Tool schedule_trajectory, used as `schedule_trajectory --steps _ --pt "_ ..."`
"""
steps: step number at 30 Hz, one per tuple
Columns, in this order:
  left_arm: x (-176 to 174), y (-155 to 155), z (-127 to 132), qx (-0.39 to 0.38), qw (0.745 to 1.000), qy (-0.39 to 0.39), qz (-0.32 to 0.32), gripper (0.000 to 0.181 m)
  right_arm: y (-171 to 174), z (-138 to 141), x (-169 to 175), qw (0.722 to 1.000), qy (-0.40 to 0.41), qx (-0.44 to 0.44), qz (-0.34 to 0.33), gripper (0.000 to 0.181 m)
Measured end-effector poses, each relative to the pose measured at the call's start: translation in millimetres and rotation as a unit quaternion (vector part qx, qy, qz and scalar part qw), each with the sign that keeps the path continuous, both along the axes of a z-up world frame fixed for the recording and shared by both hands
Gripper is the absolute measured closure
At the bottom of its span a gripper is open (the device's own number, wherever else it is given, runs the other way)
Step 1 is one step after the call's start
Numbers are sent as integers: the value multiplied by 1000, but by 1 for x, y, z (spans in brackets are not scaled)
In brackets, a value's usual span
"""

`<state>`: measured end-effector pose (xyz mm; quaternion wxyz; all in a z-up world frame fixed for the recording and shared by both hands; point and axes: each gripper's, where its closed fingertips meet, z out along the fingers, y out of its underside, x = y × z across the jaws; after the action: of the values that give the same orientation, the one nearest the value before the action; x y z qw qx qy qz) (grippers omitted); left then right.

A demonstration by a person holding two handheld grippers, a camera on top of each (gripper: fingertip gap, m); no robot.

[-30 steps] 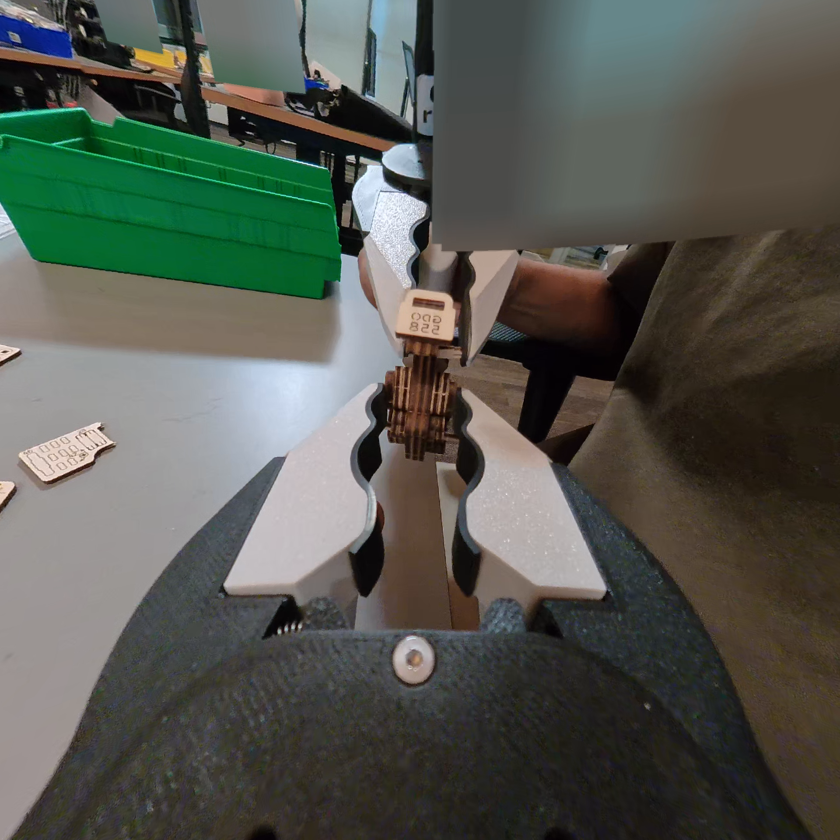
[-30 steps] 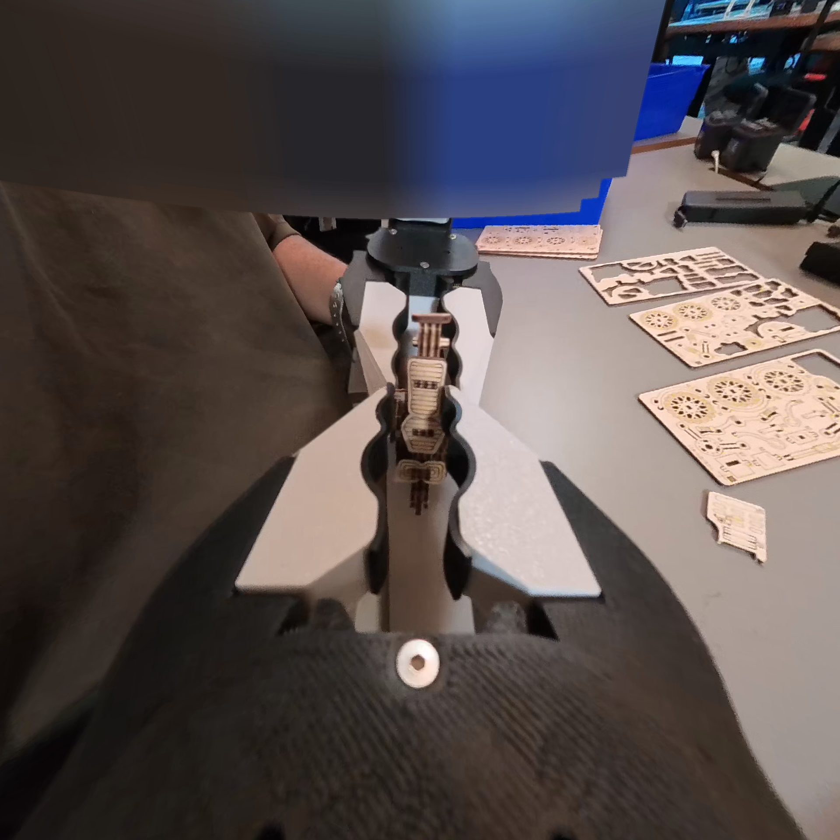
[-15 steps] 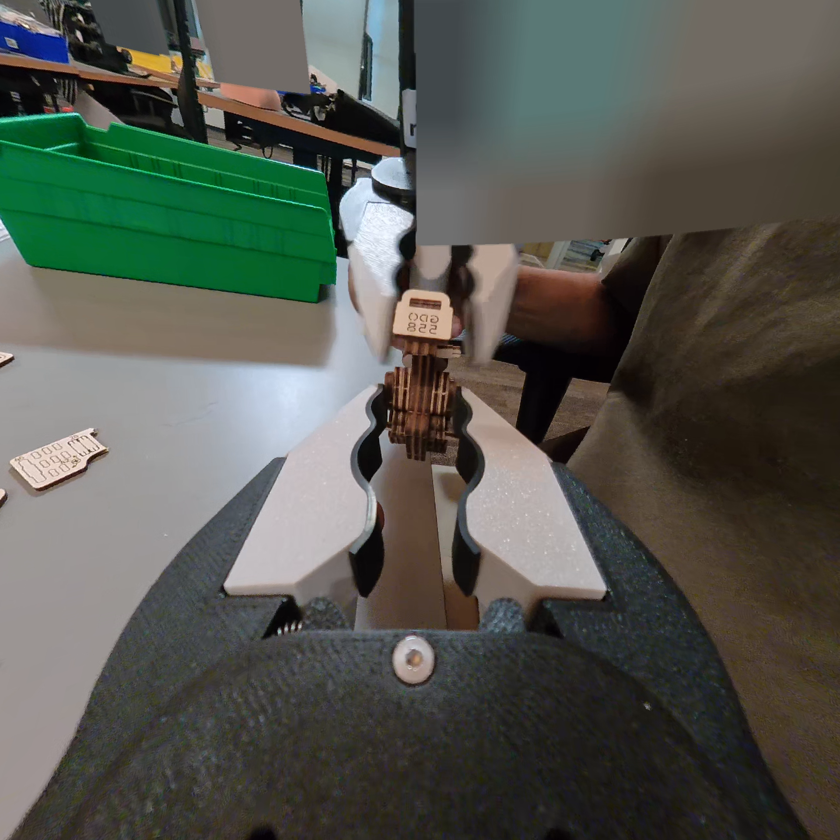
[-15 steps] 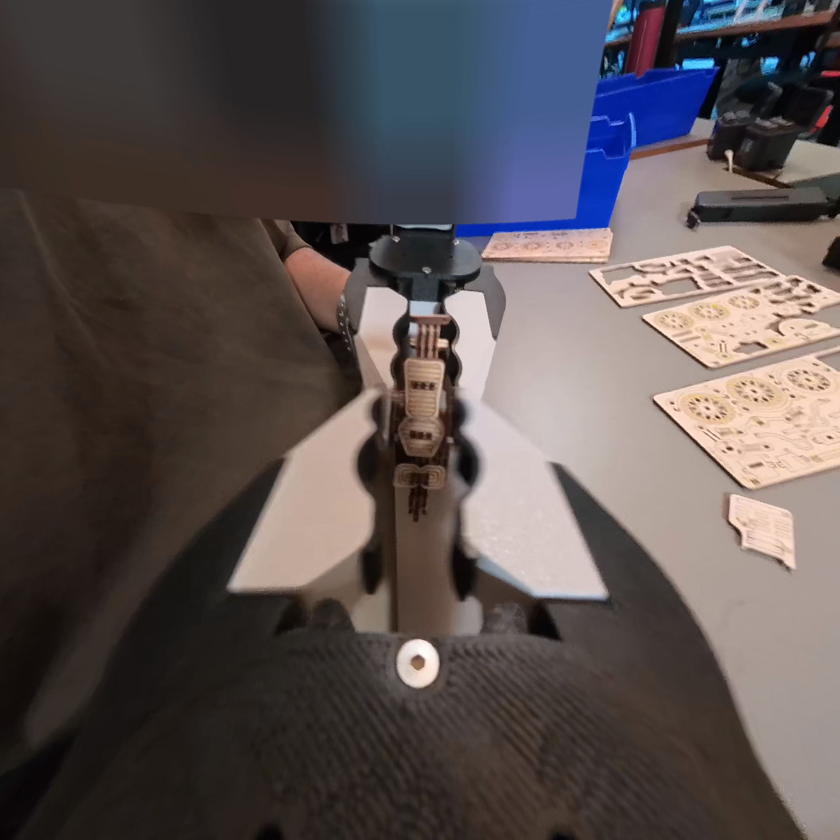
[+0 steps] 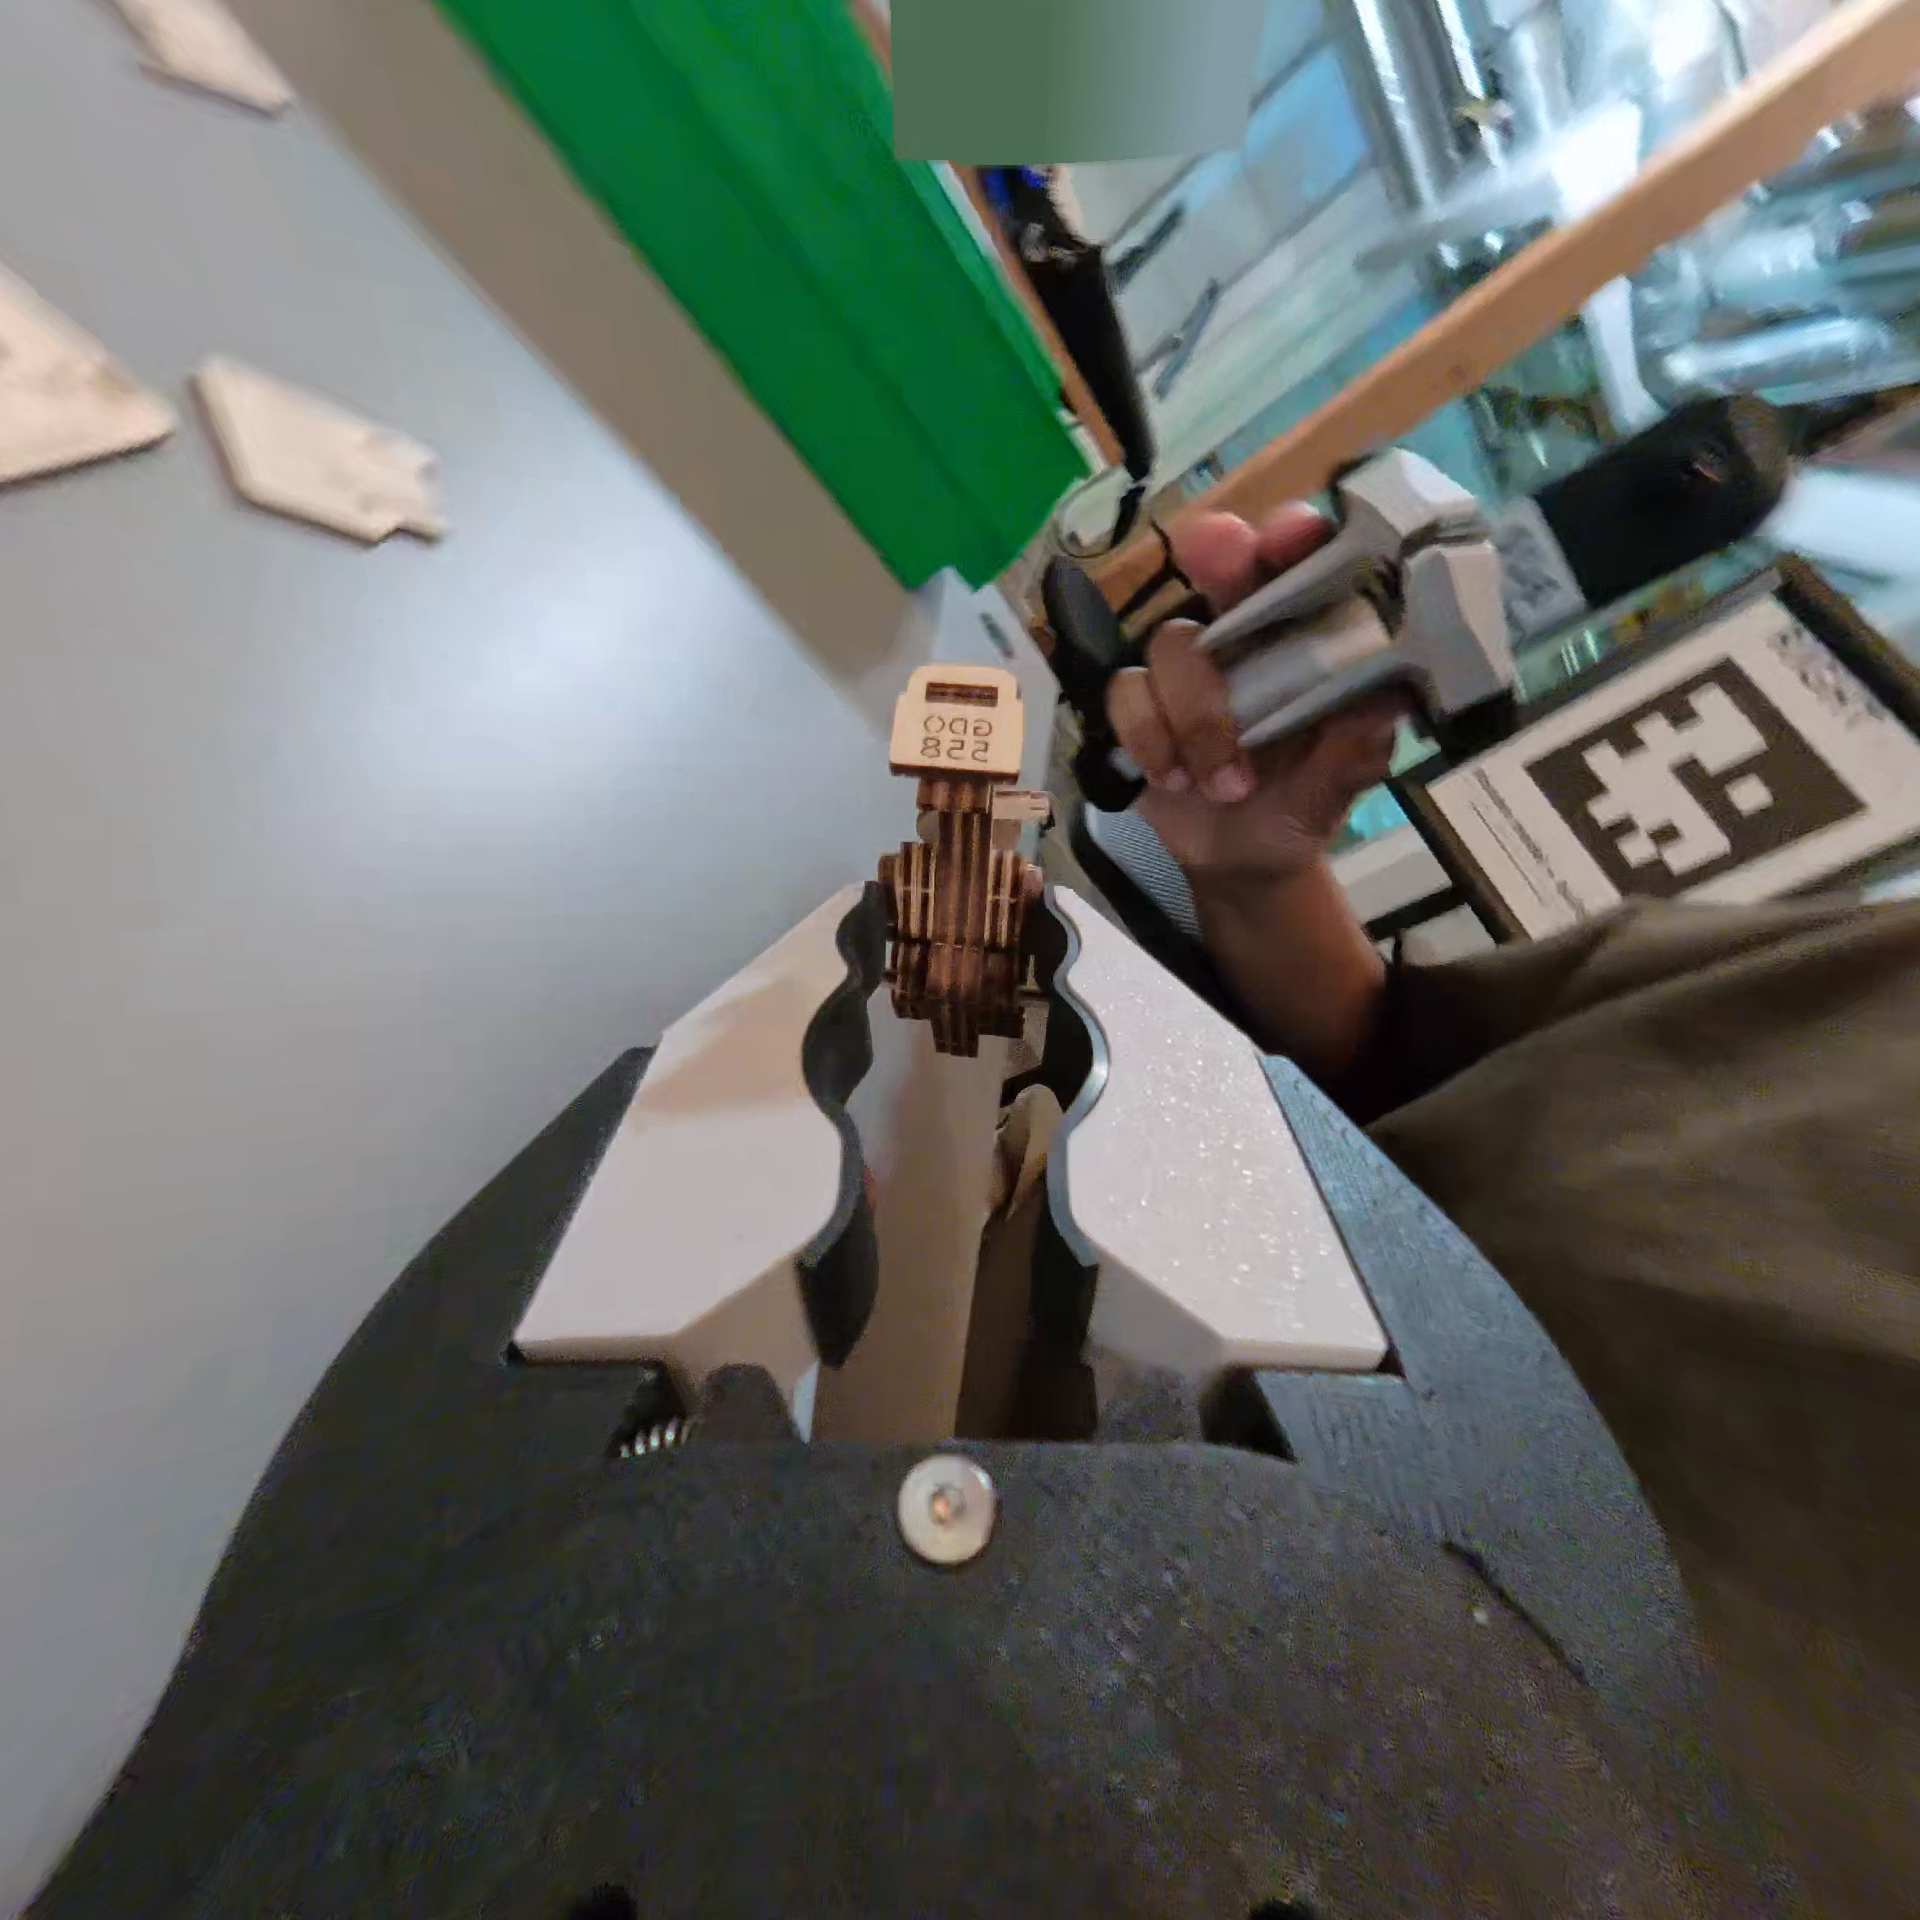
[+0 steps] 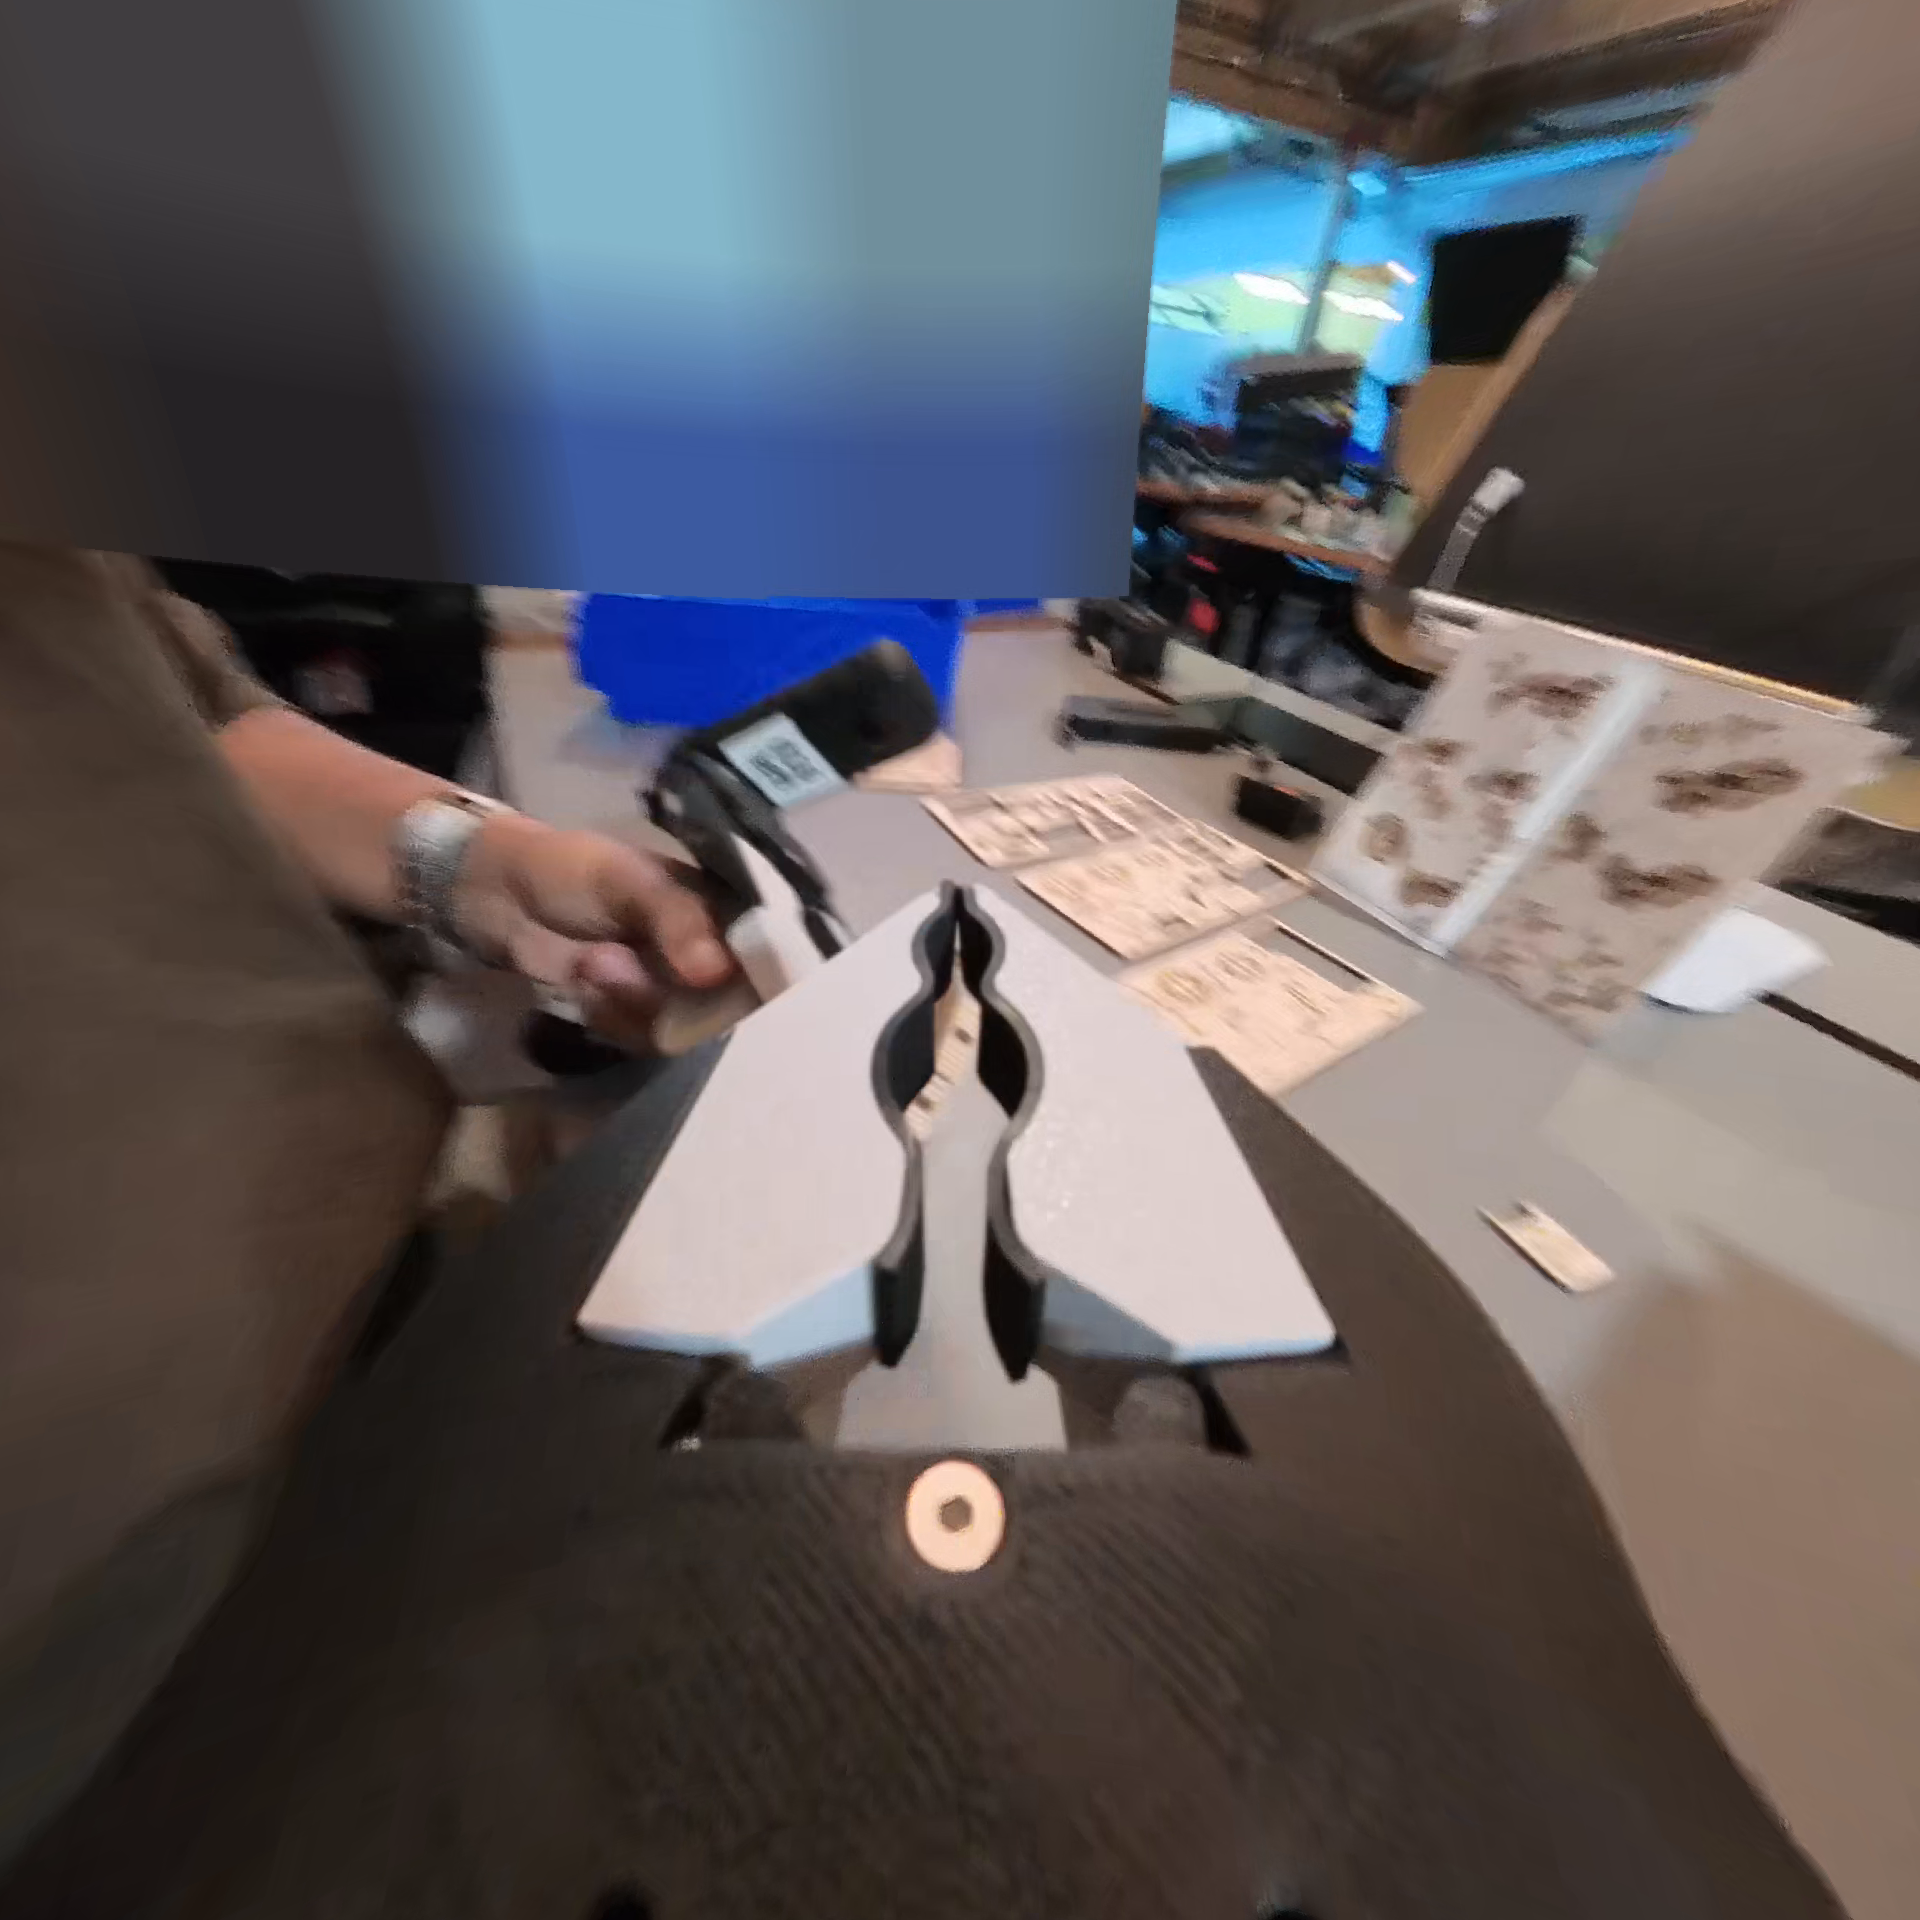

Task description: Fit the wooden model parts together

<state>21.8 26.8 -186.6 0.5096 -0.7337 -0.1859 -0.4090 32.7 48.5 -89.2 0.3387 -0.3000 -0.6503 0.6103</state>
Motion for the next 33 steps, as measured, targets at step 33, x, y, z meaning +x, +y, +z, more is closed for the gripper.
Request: schedule_trajectory --steps 33 --pt "18 -4 4 11 998 -32 -61 156 -42 -47 -8 965 -4 256 -59 181"
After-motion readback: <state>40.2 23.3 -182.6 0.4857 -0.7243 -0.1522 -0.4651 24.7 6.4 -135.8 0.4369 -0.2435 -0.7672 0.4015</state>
